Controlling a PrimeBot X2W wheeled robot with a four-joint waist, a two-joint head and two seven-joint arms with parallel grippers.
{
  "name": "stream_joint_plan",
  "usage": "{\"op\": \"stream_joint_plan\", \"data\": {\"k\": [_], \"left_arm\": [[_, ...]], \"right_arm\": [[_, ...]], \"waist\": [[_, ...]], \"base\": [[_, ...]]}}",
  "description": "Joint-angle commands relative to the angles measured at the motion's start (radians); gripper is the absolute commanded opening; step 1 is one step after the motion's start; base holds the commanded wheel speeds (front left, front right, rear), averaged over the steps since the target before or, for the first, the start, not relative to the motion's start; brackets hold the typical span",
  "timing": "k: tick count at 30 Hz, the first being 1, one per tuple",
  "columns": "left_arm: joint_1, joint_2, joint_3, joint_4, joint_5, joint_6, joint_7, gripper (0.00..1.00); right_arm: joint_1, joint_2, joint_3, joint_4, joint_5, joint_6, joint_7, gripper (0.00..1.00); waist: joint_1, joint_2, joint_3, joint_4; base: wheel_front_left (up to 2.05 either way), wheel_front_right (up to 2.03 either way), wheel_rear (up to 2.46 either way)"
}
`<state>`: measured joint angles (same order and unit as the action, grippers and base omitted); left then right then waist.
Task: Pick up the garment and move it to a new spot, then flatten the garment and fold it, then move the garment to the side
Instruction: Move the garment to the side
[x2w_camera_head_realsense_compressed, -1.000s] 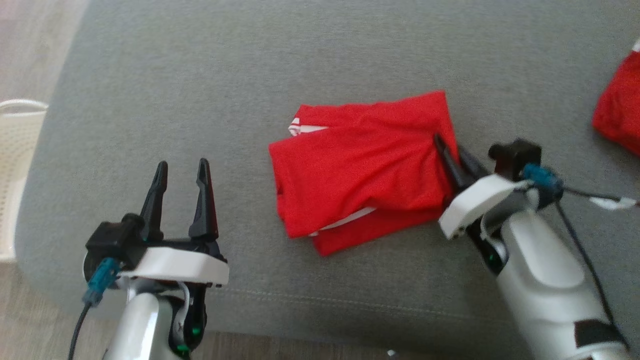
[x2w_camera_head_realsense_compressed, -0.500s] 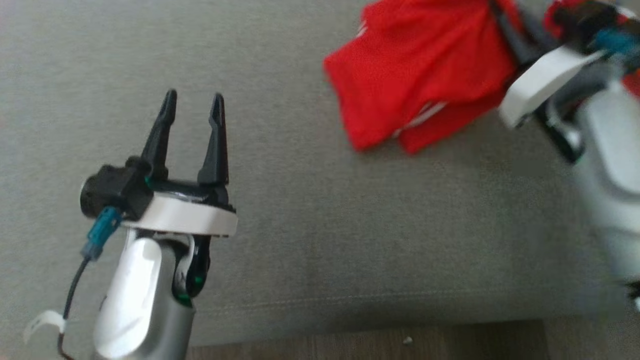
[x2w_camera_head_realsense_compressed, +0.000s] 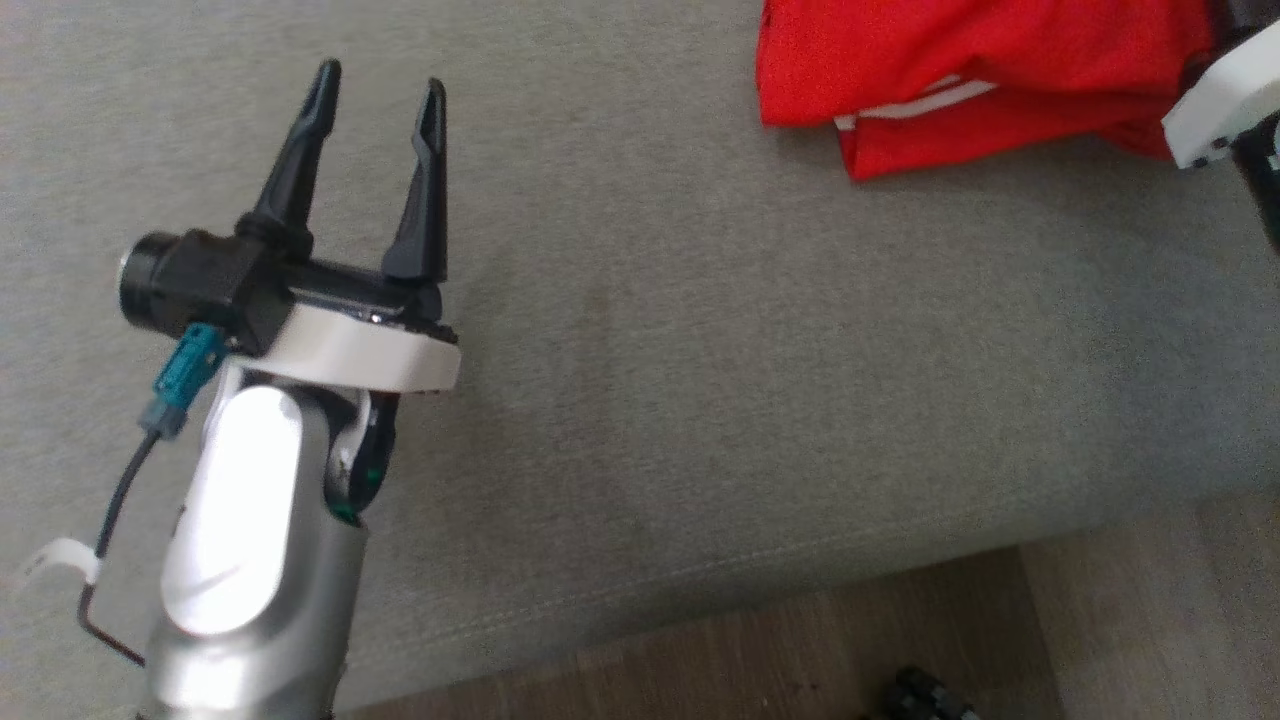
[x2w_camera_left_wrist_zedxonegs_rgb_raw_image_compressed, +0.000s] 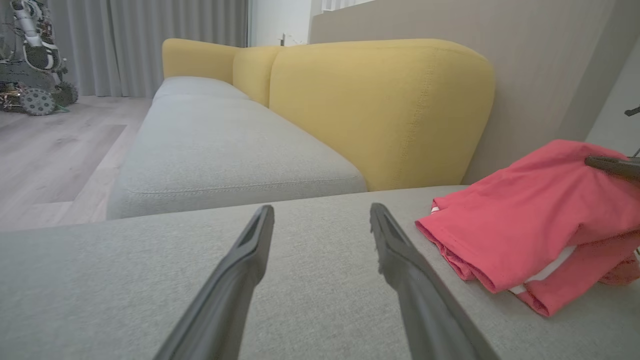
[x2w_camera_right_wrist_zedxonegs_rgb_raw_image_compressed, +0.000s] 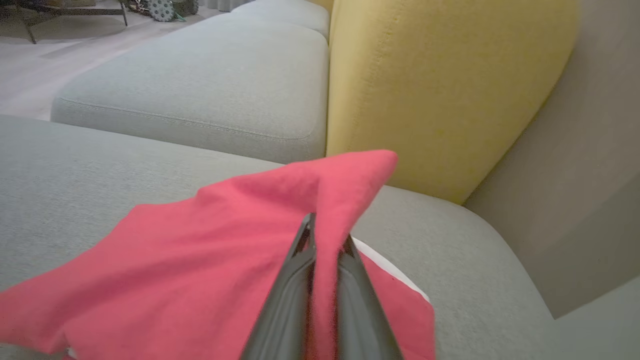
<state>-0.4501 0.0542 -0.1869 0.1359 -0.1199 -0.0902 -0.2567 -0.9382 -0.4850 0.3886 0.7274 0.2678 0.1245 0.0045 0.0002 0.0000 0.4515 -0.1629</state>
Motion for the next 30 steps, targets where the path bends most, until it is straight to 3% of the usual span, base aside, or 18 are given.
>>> {"op": "stream_joint_plan", "data": {"k": [1, 16, 17, 18, 25, 30], "left_arm": [[-0.028, 0.026, 0.029, -0.028, 0.010, -0.008, -0.005, 1.00], [-0.035, 0.055, 0.029, -0.016, 0.031, -0.020, -0.005, 1.00], [-0.037, 0.055, 0.029, -0.016, 0.031, -0.020, -0.005, 1.00], [-0.037, 0.055, 0.029, -0.016, 0.031, -0.021, -0.005, 1.00], [-0.032, 0.049, 0.030, -0.008, 0.023, -0.022, -0.005, 1.00], [-0.014, 0.031, 0.036, -0.006, 0.004, -0.019, -0.005, 1.00]], "right_arm": [[-0.004, -0.022, -0.014, -0.025, 0.011, 0.006, -0.017, 0.00], [0.030, 0.021, -0.097, -0.023, -0.023, 0.006, -0.062, 0.00], [0.031, 0.024, -0.102, -0.022, -0.027, 0.006, -0.060, 0.11], [0.032, 0.028, -0.108, -0.019, -0.029, 0.006, -0.057, 1.00], [0.050, 0.055, -0.129, -0.029, -0.022, 0.006, -0.035, 1.00], [0.064, 0.043, -0.176, -0.052, -0.105, 0.006, -0.019, 1.00]], "waist": [[-0.0002, 0.0000, 0.025, -0.033], [-0.0002, 0.0000, 0.080, -0.112], [-0.0002, 0.0000, 0.082, -0.113], [-0.0002, 0.0000, 0.084, -0.113], [-0.0002, 0.0000, 0.067, -0.103], [-0.0002, 0.0000, 0.010, -0.069]], "base": [[0.00, 0.00, 0.00], [0.00, 0.00, 0.00], [0.00, 0.00, 0.00], [0.00, 0.00, 0.00], [0.00, 0.00, 0.00], [0.00, 0.00, 0.00]]}}
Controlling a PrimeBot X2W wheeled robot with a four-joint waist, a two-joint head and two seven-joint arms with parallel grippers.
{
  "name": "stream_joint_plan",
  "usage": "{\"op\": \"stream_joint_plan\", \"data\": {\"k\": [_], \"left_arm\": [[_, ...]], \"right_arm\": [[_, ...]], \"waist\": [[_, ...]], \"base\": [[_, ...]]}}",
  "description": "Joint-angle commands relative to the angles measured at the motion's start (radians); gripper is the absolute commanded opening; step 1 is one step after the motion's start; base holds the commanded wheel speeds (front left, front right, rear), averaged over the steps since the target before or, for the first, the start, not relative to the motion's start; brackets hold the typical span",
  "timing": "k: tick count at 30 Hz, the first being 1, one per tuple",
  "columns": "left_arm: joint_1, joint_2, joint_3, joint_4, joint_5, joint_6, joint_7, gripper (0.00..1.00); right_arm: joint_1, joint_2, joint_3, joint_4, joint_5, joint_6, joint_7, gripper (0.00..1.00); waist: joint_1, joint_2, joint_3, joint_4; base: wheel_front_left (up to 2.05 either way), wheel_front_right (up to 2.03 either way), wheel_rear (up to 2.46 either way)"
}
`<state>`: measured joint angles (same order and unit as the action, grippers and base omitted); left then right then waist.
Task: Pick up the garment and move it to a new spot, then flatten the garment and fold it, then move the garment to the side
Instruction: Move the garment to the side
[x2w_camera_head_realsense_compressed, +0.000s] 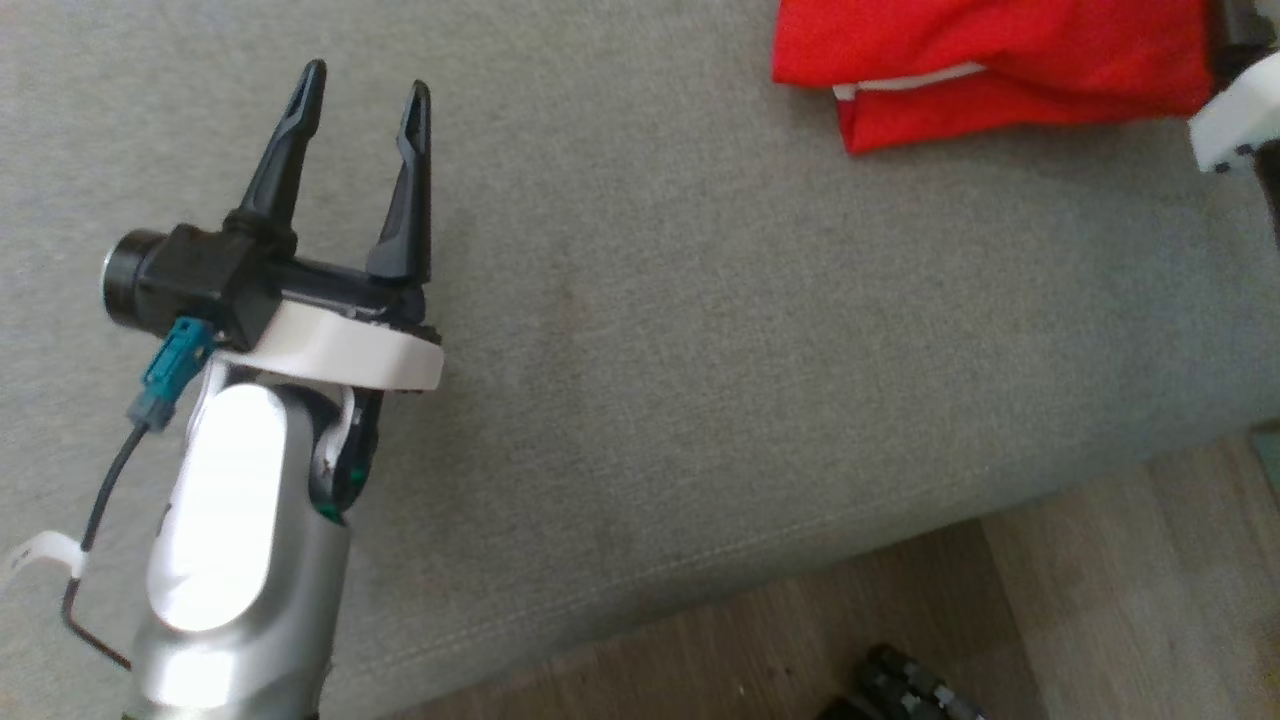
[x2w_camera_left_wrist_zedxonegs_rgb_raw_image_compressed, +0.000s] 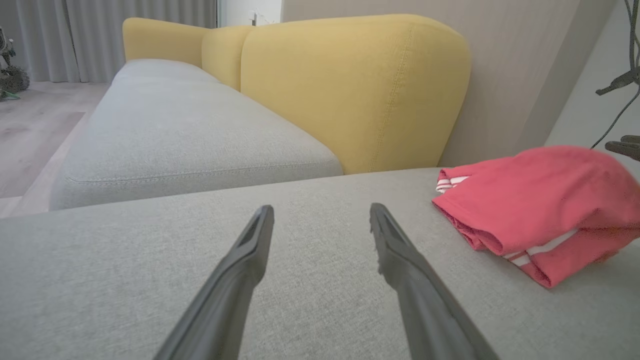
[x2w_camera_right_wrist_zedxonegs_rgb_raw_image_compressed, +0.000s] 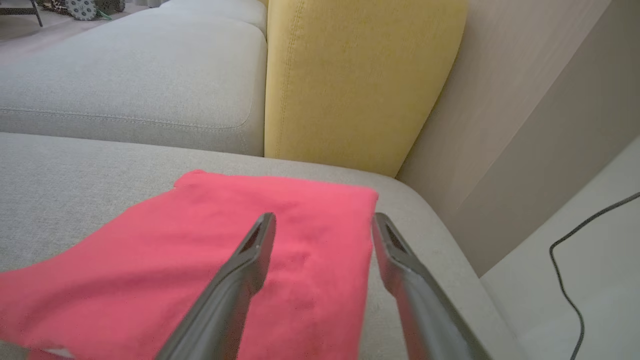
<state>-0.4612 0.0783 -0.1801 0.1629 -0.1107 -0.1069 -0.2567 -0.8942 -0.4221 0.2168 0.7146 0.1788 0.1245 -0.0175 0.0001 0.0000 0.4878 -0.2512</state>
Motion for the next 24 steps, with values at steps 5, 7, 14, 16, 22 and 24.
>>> {"op": "stream_joint_plan", "data": {"k": [5, 7, 14, 16, 22, 24], "left_arm": [[0.041, -0.012, 0.038, -0.034, -0.030, 0.004, -0.005, 1.00], [0.066, -0.018, 0.046, -0.036, -0.042, 0.009, -0.005, 1.00], [0.148, -0.027, 0.065, -0.055, -0.085, 0.029, -0.005, 1.00], [0.171, -0.027, 0.066, -0.063, -0.136, 0.043, -0.005, 1.00], [0.247, -0.028, 0.041, -0.086, -0.189, 0.079, -0.005, 1.00], [0.276, -0.028, 0.017, -0.075, -0.199, 0.067, -0.005, 1.00]], "right_arm": [[0.061, 0.013, -0.049, -0.107, -0.081, 0.006, 0.022, 1.00], [0.088, 0.038, -0.057, -0.149, -0.083, 0.006, 0.029, 1.00], [0.237, 0.116, -0.069, -0.323, -0.033, 0.006, 0.012, 1.00], [0.296, 0.151, -0.080, -0.368, -0.007, 0.006, -0.007, 1.00], [0.462, 0.240, -0.117, -0.462, 0.010, 0.006, -0.082, 1.00], [0.509, 0.267, -0.140, -0.471, -0.010, 0.006, -0.118, 1.00]], "waist": [[-0.0001, 0.0000, -0.116, 0.070], [-0.0001, 0.0000, -0.154, 0.091], [-0.0001, 0.0000, -0.259, 0.172], [-0.0001, 0.0000, -0.283, 0.194], [-0.0001, 0.0000, -0.342, 0.247], [-0.0001, 0.0000, -0.358, 0.261]], "base": [[0.00, 0.00, 0.00], [0.00, 0.00, 0.00], [0.00, 0.00, 0.00], [0.00, 0.00, 0.00], [0.00, 0.00, 0.00], [0.00, 0.00, 0.00]]}}
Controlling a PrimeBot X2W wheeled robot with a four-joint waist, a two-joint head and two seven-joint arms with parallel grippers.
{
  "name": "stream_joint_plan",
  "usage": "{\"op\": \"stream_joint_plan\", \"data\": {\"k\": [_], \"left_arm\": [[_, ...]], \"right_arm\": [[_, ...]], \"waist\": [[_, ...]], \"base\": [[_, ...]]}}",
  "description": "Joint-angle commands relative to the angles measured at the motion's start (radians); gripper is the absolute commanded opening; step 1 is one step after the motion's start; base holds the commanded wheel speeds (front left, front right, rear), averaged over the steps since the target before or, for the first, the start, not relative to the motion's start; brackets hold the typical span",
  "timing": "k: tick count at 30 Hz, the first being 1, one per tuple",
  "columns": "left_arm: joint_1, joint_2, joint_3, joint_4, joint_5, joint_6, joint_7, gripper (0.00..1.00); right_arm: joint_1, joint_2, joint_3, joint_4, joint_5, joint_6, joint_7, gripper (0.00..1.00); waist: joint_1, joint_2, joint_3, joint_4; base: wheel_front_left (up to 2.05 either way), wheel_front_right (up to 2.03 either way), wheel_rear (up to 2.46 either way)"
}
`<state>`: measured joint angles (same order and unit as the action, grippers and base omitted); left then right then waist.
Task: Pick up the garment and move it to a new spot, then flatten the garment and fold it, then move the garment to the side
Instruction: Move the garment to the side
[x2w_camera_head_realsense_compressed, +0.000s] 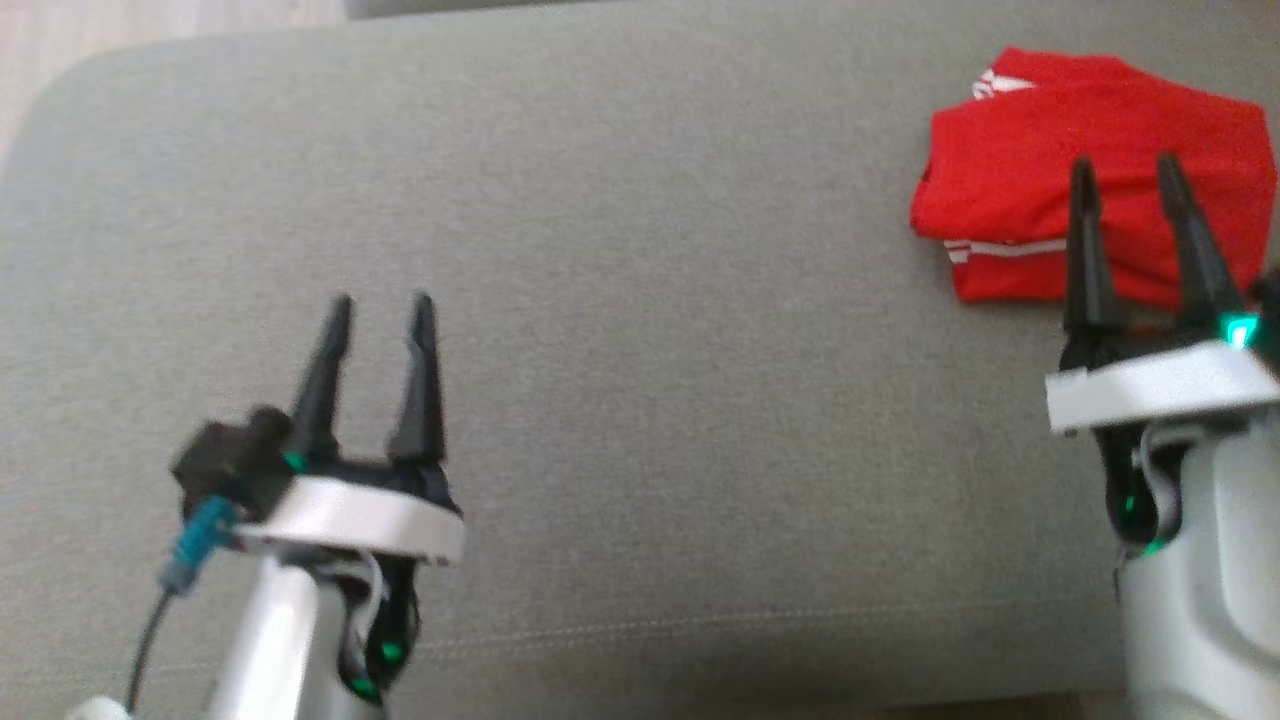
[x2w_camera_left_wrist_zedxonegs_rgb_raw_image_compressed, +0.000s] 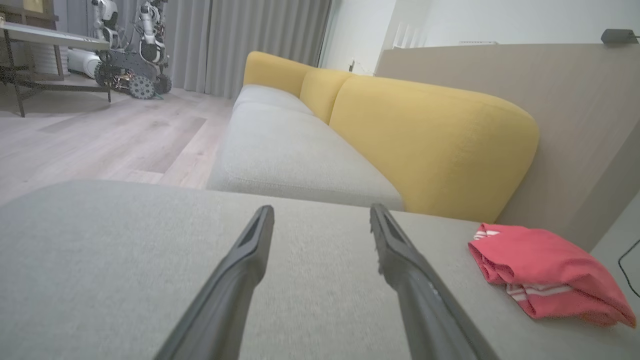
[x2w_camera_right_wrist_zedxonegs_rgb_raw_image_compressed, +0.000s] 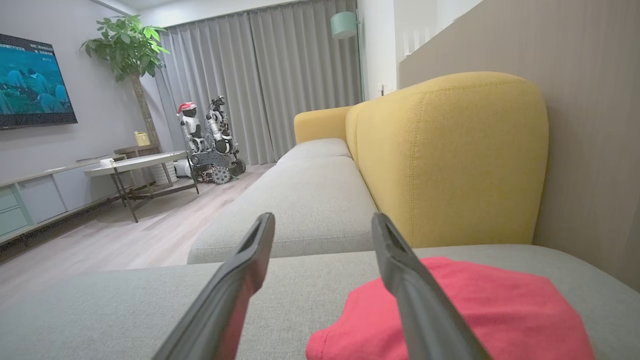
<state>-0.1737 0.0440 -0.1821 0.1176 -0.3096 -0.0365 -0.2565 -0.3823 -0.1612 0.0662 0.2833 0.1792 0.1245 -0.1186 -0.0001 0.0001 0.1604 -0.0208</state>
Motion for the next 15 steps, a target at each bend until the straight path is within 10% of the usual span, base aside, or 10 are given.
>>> {"op": "stream_joint_plan", "data": {"k": [1, 15], "left_arm": [[0.003, 0.006, 0.012, -0.026, 0.000, -0.005, -0.005, 1.00], [0.139, 0.006, 0.029, -0.056, 0.009, 0.011, -0.005, 1.00]], "right_arm": [[0.021, 0.018, 0.003, -0.039, -0.027, 0.006, -0.033, 1.00], [0.237, 0.109, -0.050, -0.090, -0.120, 0.006, -0.139, 1.00]], "waist": [[0.0001, -0.0001, -0.039, 0.037], [0.0001, -0.0001, -0.108, 0.051]], "base": [[0.00, 0.00, 0.00], [0.00, 0.00, 0.00]]}}
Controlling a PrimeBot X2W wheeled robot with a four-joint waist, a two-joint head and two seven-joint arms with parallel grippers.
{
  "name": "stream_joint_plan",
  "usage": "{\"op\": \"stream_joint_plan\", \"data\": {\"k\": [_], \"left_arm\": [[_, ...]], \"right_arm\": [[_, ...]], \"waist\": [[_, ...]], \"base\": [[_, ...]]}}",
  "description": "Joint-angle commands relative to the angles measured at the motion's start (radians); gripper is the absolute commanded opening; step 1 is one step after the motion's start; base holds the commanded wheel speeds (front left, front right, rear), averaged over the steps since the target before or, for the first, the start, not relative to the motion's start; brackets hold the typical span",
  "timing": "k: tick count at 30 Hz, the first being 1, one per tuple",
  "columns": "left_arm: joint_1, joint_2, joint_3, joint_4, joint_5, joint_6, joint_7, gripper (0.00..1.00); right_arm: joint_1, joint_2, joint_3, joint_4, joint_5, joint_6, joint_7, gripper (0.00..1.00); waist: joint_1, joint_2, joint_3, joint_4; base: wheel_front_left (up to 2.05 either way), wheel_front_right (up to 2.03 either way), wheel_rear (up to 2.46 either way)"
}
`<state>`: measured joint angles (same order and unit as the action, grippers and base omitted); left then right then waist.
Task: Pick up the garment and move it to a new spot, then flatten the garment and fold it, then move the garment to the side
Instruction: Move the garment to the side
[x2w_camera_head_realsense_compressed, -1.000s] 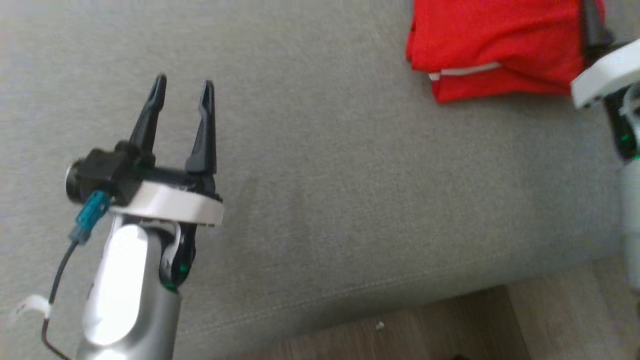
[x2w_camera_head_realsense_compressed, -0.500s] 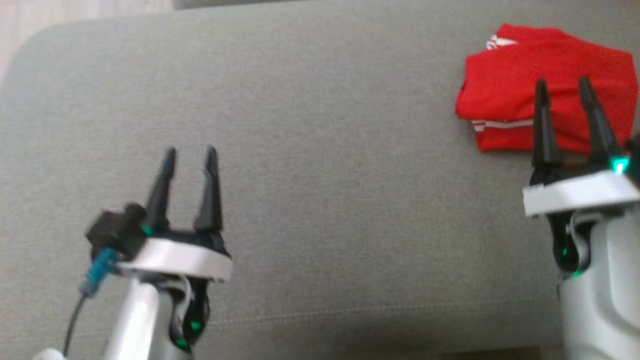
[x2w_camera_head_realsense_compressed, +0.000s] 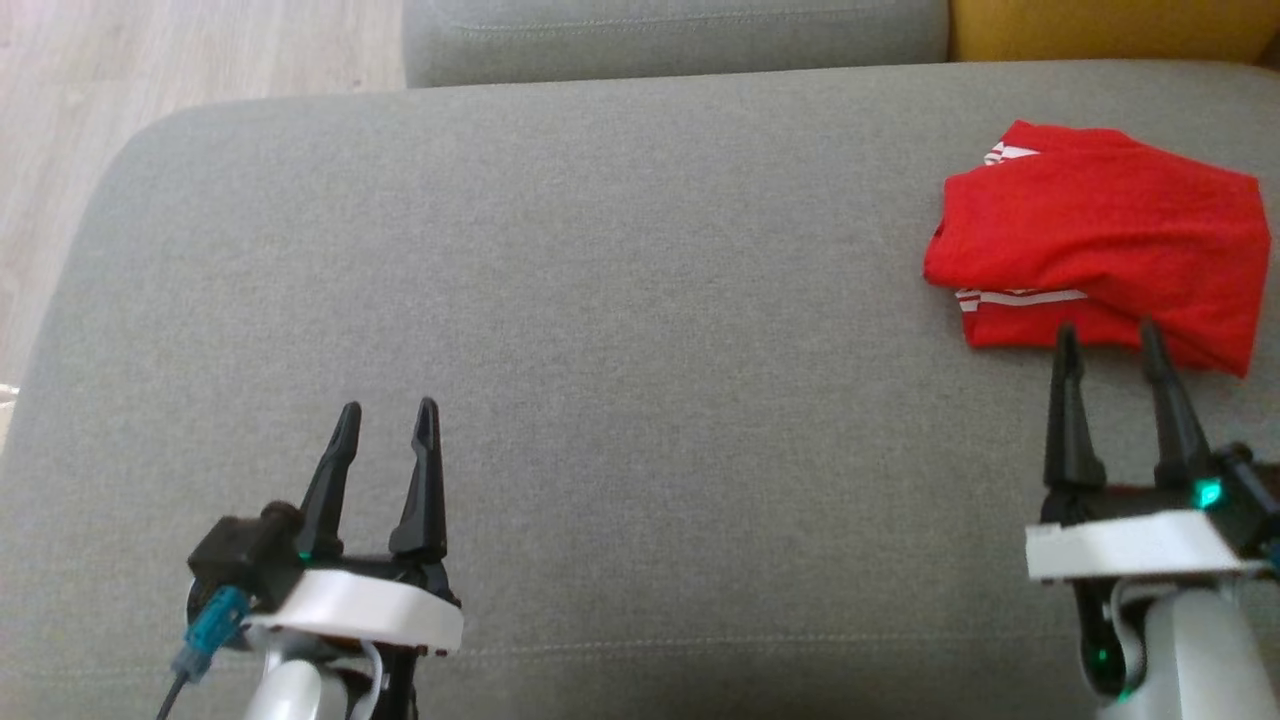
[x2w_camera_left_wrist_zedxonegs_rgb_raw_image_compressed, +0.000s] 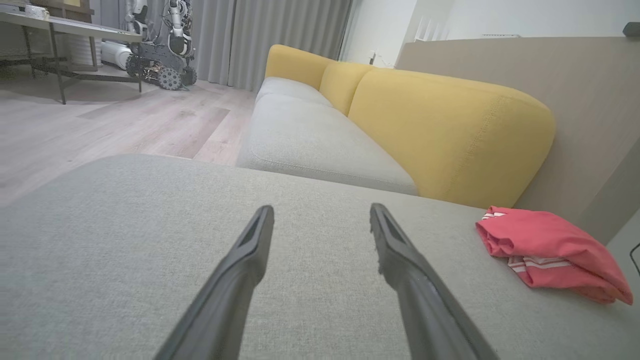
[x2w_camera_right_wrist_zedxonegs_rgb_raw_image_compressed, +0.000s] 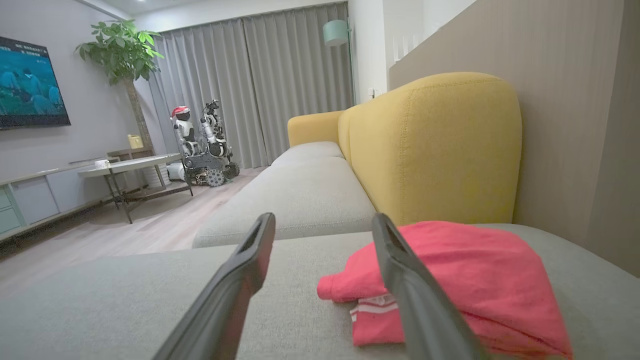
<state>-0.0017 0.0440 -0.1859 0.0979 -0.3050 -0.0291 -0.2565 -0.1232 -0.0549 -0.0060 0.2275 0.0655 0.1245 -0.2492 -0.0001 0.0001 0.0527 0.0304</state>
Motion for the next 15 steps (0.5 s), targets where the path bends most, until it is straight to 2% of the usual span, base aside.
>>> {"op": "stream_joint_plan", "data": {"k": [1, 8, 15], "left_arm": [[-0.029, 0.006, 0.034, -0.041, 0.010, 0.006, -0.005, 1.00], [-0.018, 0.006, 0.055, -0.073, 0.020, 0.024, -0.005, 1.00], [-0.021, 0.006, 0.063, -0.123, 0.083, 0.030, -0.005, 1.00]], "right_arm": [[-0.009, 0.003, 0.023, -0.040, -0.011, 0.006, -0.010, 1.00], [0.037, 0.004, 0.024, -0.078, 0.029, 0.006, -0.012, 1.00], [0.036, 0.005, 0.021, -0.095, 0.033, 0.006, -0.012, 1.00]], "waist": [[0.0001, -0.0001, -0.002, 0.000], [0.0001, -0.0001, -0.015, -0.003], [0.0001, -0.0001, -0.011, -0.005]], "base": [[0.00, 0.00, 0.00], [0.00, 0.00, 0.00], [0.00, 0.00, 0.00]]}}
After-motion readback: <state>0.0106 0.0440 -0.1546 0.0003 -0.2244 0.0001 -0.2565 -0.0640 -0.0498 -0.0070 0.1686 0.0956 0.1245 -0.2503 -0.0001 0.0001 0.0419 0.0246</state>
